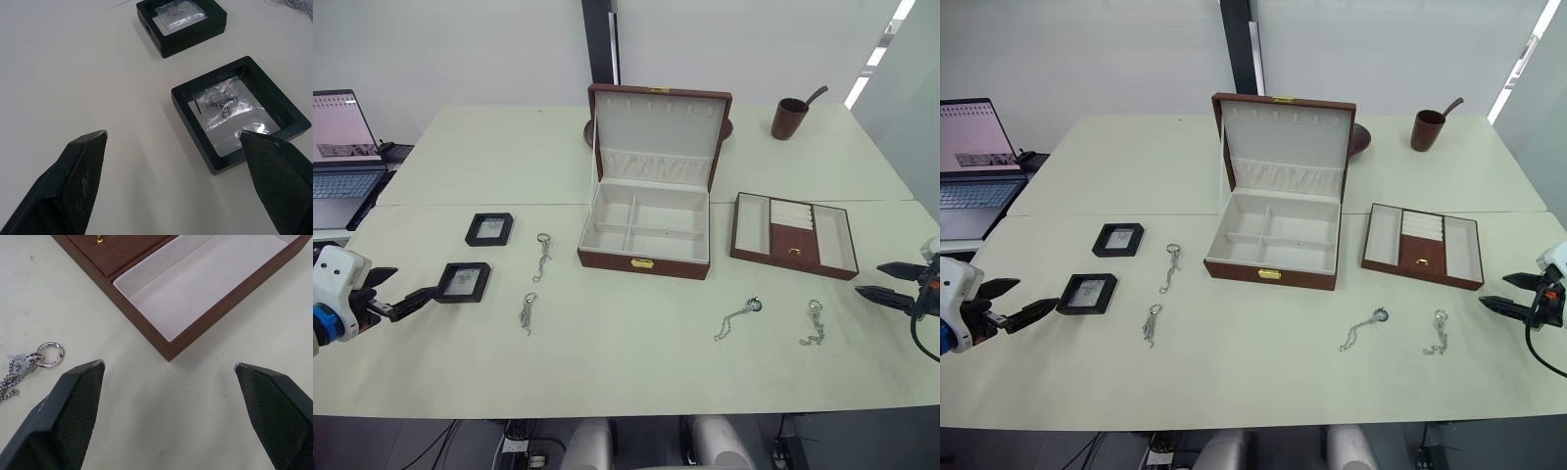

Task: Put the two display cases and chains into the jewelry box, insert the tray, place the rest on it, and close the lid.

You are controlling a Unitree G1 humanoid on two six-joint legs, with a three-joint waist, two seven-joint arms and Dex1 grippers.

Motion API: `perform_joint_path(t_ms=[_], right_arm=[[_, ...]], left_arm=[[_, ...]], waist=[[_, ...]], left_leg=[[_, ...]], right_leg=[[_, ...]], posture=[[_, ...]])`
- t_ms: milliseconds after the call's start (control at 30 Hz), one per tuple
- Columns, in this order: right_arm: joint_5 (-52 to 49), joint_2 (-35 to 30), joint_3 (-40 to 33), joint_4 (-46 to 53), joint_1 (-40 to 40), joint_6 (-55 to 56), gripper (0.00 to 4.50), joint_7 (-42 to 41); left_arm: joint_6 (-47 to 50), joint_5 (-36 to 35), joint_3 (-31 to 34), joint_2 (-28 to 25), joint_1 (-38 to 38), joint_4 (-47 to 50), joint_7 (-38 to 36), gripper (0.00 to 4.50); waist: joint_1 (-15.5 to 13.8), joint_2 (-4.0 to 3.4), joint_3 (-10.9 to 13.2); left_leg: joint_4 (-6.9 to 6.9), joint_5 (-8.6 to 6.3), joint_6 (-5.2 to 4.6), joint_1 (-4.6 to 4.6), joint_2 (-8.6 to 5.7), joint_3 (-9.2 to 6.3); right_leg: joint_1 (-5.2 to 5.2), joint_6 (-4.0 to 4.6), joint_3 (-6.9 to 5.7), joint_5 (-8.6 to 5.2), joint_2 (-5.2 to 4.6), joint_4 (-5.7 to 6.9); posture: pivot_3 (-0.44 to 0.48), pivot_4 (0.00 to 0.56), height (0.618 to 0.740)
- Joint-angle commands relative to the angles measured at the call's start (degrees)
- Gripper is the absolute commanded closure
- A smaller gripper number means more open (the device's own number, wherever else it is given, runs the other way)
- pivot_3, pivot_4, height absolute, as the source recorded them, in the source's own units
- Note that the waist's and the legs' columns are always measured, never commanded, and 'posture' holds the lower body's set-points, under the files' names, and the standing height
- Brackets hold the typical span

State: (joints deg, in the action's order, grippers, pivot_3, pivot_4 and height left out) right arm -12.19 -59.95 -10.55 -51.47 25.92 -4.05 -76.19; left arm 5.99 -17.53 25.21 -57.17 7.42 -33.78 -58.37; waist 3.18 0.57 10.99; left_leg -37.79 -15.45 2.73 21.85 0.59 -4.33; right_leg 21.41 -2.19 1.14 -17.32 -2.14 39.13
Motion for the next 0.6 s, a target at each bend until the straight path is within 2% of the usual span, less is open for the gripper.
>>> perform_joint_path(t_ms=[33, 600], right_arm=[[-0.1, -1.0, -0.9, 1.3, 0.7, 1.0, 0.00, -0.2], [0.0, -1.1, -0.7, 1.7, 0.5, 0.8, 0.00, -0.8]], left_arm=[[-0.5, 0.0, 0.8, -1.5, 0.1, -0.3, -0.4, 0.03], [-2.8, 2.0, 0.8, -2.4, 0.3, -3.1, 0.0, 0.03]], waist=[[0.0, 0.00, 0.0], [0.0, 0.00, 0.0]], left_leg=[[0.00, 0.00, 0.00, 0.00, 0.00, 0.00], [0.00, 0.00, 0.00, 0.00, 0.00, 0.00]], right_leg=[[0.00, 0.00, 0.00, 0.00, 0.00, 0.00], [0.00, 0.00, 0.00, 0.00, 0.00, 0.00]], posture=[[0.000, 0.150, 0.740], [0.000, 0.150, 0.740]])
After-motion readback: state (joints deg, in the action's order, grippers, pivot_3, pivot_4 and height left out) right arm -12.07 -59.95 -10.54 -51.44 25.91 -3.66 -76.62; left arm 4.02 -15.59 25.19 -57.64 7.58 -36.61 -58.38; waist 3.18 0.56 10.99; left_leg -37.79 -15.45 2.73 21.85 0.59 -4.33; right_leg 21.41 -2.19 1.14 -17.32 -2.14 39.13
